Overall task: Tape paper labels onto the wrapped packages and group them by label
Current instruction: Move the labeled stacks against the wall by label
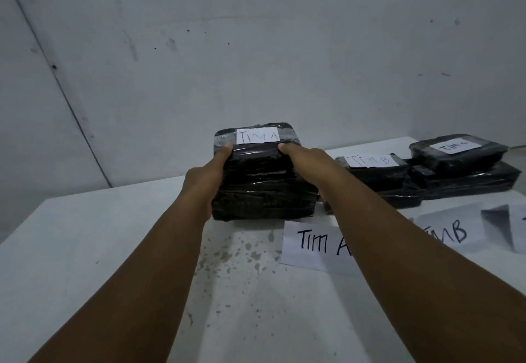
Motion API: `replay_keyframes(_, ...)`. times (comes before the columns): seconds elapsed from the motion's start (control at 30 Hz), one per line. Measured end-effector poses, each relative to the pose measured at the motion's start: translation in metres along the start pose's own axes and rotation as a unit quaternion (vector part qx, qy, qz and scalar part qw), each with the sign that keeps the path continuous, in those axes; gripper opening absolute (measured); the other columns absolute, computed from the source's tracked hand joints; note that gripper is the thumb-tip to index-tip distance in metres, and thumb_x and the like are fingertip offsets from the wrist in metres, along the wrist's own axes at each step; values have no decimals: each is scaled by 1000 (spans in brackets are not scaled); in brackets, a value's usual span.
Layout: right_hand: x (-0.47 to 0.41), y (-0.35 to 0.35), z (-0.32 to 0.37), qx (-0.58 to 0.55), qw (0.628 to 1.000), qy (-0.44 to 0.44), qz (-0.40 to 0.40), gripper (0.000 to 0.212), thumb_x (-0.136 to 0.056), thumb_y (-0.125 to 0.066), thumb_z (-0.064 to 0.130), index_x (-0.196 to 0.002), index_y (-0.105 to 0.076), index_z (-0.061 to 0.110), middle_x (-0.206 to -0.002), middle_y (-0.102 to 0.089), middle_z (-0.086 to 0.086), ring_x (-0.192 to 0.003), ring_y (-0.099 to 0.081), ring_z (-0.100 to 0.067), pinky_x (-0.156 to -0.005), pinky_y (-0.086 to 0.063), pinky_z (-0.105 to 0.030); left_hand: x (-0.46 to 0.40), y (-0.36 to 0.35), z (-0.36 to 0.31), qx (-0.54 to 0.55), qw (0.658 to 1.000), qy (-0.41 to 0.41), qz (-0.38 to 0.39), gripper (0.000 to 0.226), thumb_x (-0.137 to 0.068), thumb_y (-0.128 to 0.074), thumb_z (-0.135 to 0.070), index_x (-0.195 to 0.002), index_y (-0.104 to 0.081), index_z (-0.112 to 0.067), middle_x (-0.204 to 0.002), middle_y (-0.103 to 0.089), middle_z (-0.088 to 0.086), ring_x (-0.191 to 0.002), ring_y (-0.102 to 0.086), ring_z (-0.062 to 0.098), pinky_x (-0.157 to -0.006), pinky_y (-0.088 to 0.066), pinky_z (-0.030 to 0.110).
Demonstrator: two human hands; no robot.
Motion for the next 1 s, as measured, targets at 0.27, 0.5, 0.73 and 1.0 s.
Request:
replay_keyframes(0.27,-18,-3,-12,53,998,5,19,78,-92,-52,66,-150,-47,13,-154,-47,-11,-136,-48,-30,-110,-39,-42,-12,-5,23,-12,1000,19,7,106,-52,-72,-85,-132,-61,-15,-120,-69,7,-102,-68,27,-96,-55,48)
replay_keyframes(0.5,-4,3,-22,77,995,49,-26,98,-87,-32,83,-152,-43,11,-155,-46,-11,-140,-43,-30,-109,-37,-43,10,-9,20,28,1000,8,11,98,-74,-49,-91,-139,-56,-18,-136,-61,3,-117,-59,26,-103,-44,42)
replay_keyframes(0.73,67,42,-69,107,975,129,-149,61,-97,-53,58,-147,-49,24,-145,-51,-1,-124,-53,-19,-95,-42,-34,71,7,73,-30,986,-75,-148,35,-94,-61,-52,-102,-58,-18,-96,-63,-5,-91,-62,22,-72,-48,34)
replay_keyframes(1.0,125,29,-141,246,950,55,-184,61,-97,-53,53,-152,-37,30,-158,-32,-8,-143,-27,-32,-109,-38,-51,90,-33,122,-220,965,-140,8,41,-88,-69,-55,-124,-52,-42,-108,-62,-18,-94,-62,5,-83,-46,29)
Point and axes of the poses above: each hand's wrist, its own x-axis away from the middle knuckle, its own y-axis out of the back of the hand, z = x × y, the point moved 5 cm from there along -x, towards the middle knuckle
